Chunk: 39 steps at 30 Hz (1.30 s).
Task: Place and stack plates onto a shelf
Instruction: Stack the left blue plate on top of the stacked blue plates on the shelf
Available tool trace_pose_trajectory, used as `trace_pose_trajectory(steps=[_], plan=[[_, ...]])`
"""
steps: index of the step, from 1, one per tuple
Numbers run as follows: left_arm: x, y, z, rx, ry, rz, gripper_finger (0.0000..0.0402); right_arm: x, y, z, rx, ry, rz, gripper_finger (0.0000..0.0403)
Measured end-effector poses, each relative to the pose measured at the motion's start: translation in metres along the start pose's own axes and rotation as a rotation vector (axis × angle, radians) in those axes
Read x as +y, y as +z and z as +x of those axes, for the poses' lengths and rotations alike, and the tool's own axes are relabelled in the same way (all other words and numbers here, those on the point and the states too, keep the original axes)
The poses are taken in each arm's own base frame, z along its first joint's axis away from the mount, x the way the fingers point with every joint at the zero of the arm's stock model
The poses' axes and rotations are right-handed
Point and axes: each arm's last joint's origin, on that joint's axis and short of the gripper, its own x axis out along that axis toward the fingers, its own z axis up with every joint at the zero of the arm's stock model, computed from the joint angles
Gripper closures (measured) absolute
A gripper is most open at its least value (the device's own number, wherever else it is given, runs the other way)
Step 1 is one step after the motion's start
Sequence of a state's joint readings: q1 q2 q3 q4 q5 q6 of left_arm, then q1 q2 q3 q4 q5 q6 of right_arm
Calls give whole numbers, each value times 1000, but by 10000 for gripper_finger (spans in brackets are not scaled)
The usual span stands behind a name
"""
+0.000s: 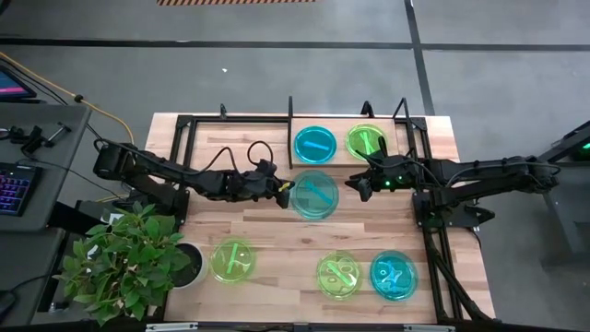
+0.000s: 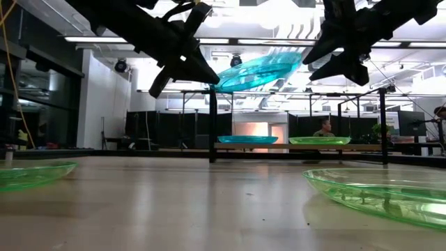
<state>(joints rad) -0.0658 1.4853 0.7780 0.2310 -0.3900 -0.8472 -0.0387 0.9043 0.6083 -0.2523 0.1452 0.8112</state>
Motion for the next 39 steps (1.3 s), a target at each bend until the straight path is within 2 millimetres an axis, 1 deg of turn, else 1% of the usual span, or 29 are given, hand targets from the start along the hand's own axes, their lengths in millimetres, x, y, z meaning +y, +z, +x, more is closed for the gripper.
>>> trace_pose_trajectory(steps=[14, 18, 22, 27, 30, 35, 39], plan=[[1, 1, 0, -17, 16, -23, 401, 0, 0, 0, -8, -6, 0, 242], [1, 1, 0, -44, 39, -93, 401, 0, 0, 0, -15, -13, 0, 242], [6, -3, 3, -93, 115, -221, 401, -1, 1, 0, -37, -34, 0, 242], [15, -22, 20, -88, 193, -301, 401, -1, 1, 0, -45, -40, 0, 242], [16, -31, 33, -89, 224, -380, 401, -1, 1, 0, -45, -40, 0, 242], [0, -30, 57, -141, 224, -473, 401, -1, 1, 0, -45, -41, -4, 242], [-5, -21, 78, -181, 219, -614, 401, -1, 1, 0, -44, -42, -5, 242]])
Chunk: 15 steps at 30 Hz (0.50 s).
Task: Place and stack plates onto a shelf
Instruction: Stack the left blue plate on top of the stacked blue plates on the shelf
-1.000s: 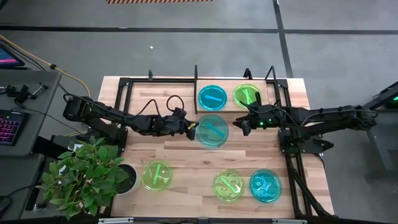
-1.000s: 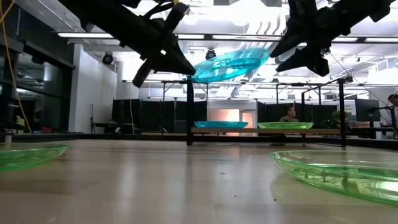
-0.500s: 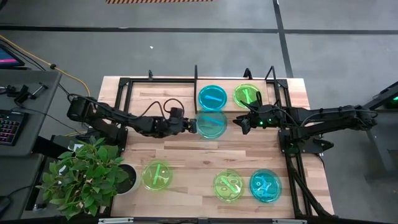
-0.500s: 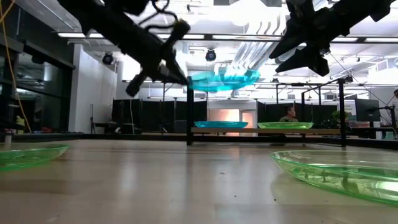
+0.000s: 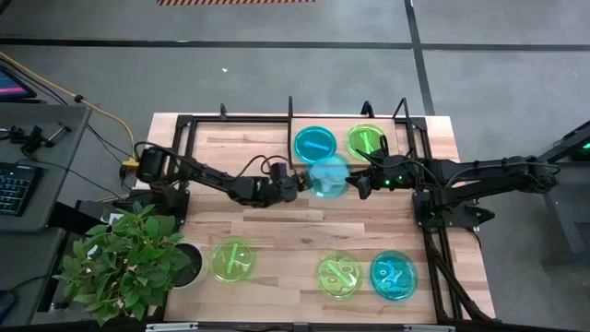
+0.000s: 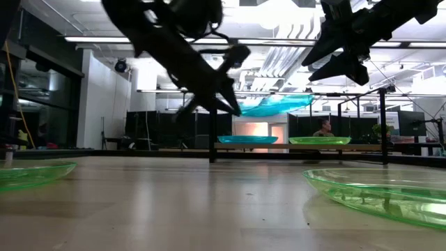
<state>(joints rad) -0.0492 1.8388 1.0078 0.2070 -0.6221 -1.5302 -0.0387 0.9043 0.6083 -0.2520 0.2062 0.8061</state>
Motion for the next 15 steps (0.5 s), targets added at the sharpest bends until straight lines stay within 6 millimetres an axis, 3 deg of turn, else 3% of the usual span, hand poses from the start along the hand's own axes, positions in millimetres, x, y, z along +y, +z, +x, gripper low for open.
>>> trace_pose_trajectory(steps=[9, 15], plan=[[9, 26, 27, -105, 60, -309, 401, 0, 0, 0, 1, -2, 1, 242], [11, 42, 35, -165, 66, -347, 401, 0, 0, 0, 1, -2, 4, 242]])
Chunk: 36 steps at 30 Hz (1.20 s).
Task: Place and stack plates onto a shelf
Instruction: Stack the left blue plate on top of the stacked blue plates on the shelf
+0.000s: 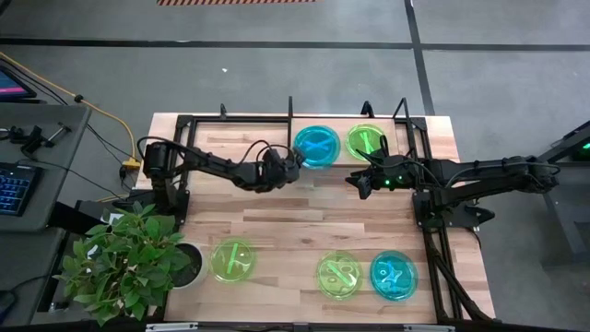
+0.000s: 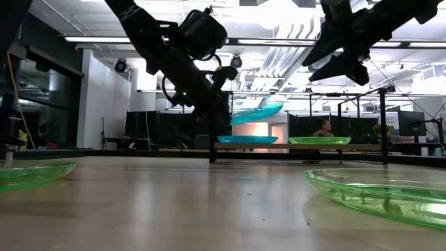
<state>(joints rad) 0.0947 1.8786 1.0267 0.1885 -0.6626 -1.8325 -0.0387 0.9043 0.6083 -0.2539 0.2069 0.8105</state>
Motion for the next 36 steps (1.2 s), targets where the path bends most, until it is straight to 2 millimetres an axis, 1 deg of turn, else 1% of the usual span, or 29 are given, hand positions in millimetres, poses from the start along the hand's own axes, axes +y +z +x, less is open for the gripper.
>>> trace_pose_trajectory(steps=[15, 20, 30, 36], plan=[[-3, 11, 8, -42, 2, -15, 397, 0, 0, 0, 0, 0, 0, 242], [-6, 14, 11, -28, -18, 15, 372, 0, 0, 0, 0, 0, 0, 242], [-10, 17, 13, -21, -42, 37, 306, 0, 0, 0, -2, 2, 28, 242], [-10, 16, 13, 37, -27, 33, 284, 0, 0, 0, -3, 3, 47, 242]])
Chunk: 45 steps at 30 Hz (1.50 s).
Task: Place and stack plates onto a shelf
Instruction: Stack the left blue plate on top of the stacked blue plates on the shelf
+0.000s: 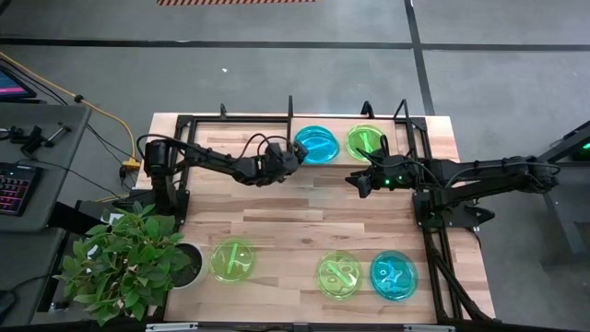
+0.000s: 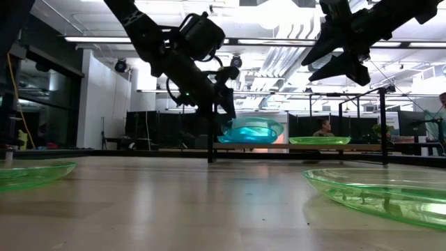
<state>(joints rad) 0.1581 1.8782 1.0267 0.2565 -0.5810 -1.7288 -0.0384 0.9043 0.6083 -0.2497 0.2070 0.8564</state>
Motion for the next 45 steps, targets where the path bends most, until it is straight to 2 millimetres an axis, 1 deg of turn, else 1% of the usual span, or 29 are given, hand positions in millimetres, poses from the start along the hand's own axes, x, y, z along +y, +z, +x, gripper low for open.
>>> trace_pose_trajectory(steps=[5, 9, 14, 22, 28, 34, 38, 41, 45], plan=[[0, -4, 0, 131, 24, -76, 282, 0, 0, 0, 0, 0, 1, 242], [1, -6, -1, 188, 43, -166, 282, 0, 0, 0, 0, 0, 0, 242], [-1, -5, 0, 198, 42, -249, 282, 0, 0, 0, 0, 0, 0, 242], [-11, 4, 5, 196, -39, -349, 282, 0, 0, 0, 0, 0, 2, 242], [-11, 10, 9, 189, -32, -280, 284, 0, 0, 0, 0, 0, 2, 242], [-11, 12, 10, 186, -42, -146, 284, 0, 0, 0, 0, 0, 2, 242], [-11, 11, 10, 196, -41, -138, 284, 0, 0, 0, 0, 0, 0, 242], [-10, 11, 10, 208, -38, -90, 284, 0, 0, 0, 0, 0, 0, 242], [-5, 11, 10, 207, 14, -70, 284, 0, 0, 0, 0, 0, 0, 242]])
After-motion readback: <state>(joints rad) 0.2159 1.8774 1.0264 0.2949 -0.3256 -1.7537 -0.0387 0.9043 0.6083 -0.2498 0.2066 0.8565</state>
